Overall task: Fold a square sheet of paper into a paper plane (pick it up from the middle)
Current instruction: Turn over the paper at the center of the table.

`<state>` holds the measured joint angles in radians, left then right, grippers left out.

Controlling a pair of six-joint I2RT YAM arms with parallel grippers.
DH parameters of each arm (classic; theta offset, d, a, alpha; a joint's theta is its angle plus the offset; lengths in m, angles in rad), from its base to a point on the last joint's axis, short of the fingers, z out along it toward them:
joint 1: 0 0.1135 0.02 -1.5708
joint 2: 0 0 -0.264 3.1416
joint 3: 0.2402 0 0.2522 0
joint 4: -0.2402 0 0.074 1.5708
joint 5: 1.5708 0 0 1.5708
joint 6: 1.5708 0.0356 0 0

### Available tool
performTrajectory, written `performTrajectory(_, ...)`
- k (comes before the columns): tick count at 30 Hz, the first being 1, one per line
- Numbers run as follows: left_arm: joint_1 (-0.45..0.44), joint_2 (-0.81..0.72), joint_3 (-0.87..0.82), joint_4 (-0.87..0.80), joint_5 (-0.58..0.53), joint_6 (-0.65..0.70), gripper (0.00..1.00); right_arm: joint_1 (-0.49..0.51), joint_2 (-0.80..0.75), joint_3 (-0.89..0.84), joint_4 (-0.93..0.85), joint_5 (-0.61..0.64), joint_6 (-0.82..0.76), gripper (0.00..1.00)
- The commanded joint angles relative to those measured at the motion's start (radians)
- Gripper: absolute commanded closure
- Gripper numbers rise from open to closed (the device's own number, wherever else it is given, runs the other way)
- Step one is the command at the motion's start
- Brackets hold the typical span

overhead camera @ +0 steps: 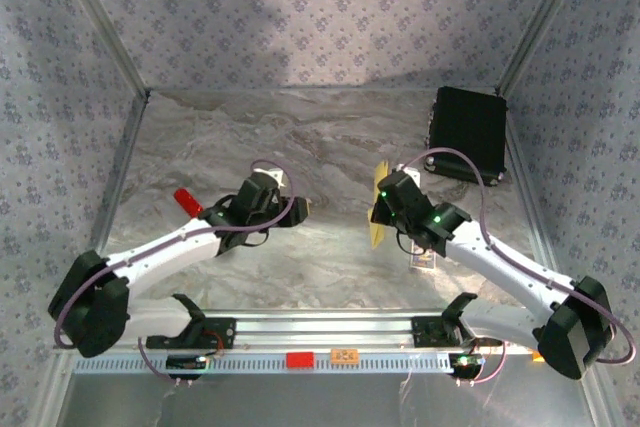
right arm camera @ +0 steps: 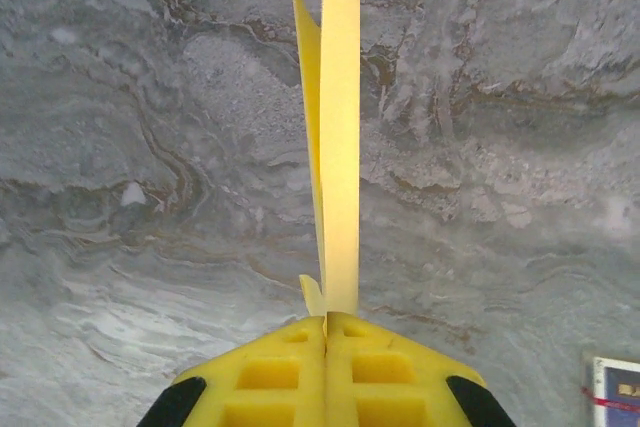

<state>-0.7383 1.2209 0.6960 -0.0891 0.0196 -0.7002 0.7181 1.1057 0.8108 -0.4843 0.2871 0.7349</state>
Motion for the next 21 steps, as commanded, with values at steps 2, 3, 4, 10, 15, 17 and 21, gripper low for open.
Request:
performTrajectory(2, 0.033, -0.091, -0.048, -0.025, -0.061, -0.023, 0.38, 0.056, 0.075, 0.099, -0.126, 0.149, -0.098, 0.94)
performTrajectory(3, 0.041, -0.110, -0.054, -0.036, -0.073, -0.026, 0.34, 0.071, 0.098, 0.122, -0.162, 0.183, -0.098, 0.94)
performTrajectory(4, 0.048, -0.124, -0.059, -0.055, -0.085, -0.032, 0.31, 0.083, 0.115, 0.139, -0.182, 0.207, -0.129, 0.94)
performTrajectory(10, 0.105, -0.205, -0.099, -0.092, -0.107, -0.062, 0.17, 0.153, 0.228, 0.232, -0.281, 0.367, -0.160, 0.94)
performTrajectory(15, 0.142, -0.242, -0.111, -0.127, -0.111, -0.077, 0.09, 0.209, 0.334, 0.283, -0.348, 0.460, -0.163, 0.94)
performTrajectory(17, 0.154, -0.255, -0.116, -0.136, -0.121, -0.086, 0.05, 0.227, 0.384, 0.304, -0.379, 0.486, -0.153, 0.94)
performTrajectory(21, 0.174, -0.298, -0.128, -0.172, -0.165, -0.117, 0.03, 0.257, 0.500, 0.356, -0.436, 0.535, -0.122, 0.94)
